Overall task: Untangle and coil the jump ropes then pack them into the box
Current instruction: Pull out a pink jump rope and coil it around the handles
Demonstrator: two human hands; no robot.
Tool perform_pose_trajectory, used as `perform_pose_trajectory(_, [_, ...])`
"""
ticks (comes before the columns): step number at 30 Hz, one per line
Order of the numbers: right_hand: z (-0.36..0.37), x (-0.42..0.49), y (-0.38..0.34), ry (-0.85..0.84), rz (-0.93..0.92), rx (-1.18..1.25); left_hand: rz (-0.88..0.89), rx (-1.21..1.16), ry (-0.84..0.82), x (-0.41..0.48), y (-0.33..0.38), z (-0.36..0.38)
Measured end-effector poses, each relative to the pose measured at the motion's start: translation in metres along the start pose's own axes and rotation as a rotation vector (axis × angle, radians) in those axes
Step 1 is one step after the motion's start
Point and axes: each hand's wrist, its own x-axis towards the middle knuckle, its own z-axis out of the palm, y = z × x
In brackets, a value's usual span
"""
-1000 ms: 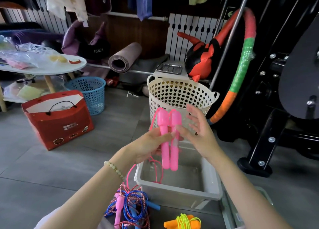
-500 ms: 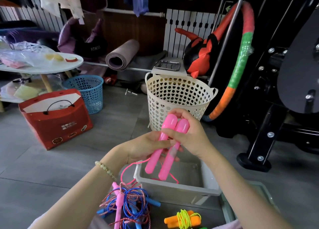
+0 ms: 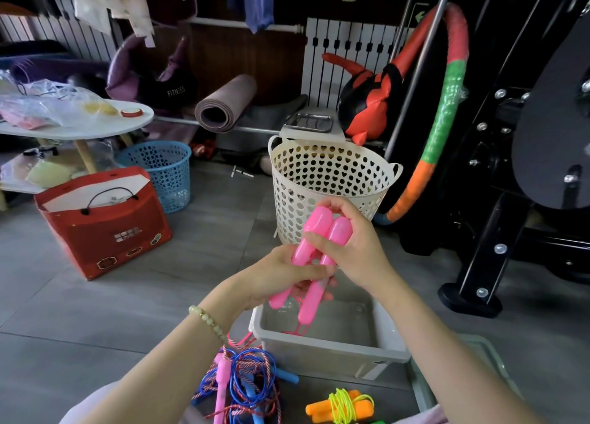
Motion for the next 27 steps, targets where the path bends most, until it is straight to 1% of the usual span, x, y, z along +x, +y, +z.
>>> perform_pose_trajectory(2, [0.0, -0.001, 0.0, 0.013, -0.004, -0.004, -0.046, 0.023, -0.007, 0.0, 0.0, -0.002])
perform_pose_trajectory(5, [-0.001, 0.0, 0.0, 0.067, -0.004, 0.006, -0.08, 0.028, 0.056, -0.001, -0.002, 0.0])
perform_pose_trajectory(8, [-0.001, 0.002, -0.003, 0.124, -0.018, 0.021, -0.012, 0.035, 0.148, 0.0, -0.005, 0.003])
perform_pose_trajectory(10, [-0.001, 0.004, -0.003, 0.147, -0.018, 0.023, 0.024, 0.007, 0.165, 0.001, -0.005, 0.004])
perform_pose_trajectory(14, [-0.001, 0.005, -0.001, 0.172, -0.017, 0.021, -0.01, -0.061, 0.071, -0.002, -0.005, 0.005])
perform_pose_trajectory(17, [0.002, 0.003, -0.001, 0.157, -0.02, 0.026, -0.022, -0.031, 0.005, -0.005, -0.005, 0.006])
perform_pose_trajectory(20, [0.002, 0.004, -0.002, 0.165, -0.025, 0.043, -0.048, -0.048, 0.005, -0.005, -0.002, 0.006])
perform_pose_trajectory(23, [0.004, 0.003, -0.003, 0.184, -0.035, 0.062, -0.09, 0.036, 0.017, -0.008, 0.002, 0.003])
perform_pose_trajectory(25, [0.007, 0.003, -0.002, 0.202, -0.047, 0.059, -0.065, 0.099, 0.064, -0.009, 0.001, 0.001])
perform_pose_trajectory(27, [0.007, 0.005, -0.005, 0.222, -0.057, 0.059, 0.023, 0.132, 0.158, -0.006, -0.002, -0.001])
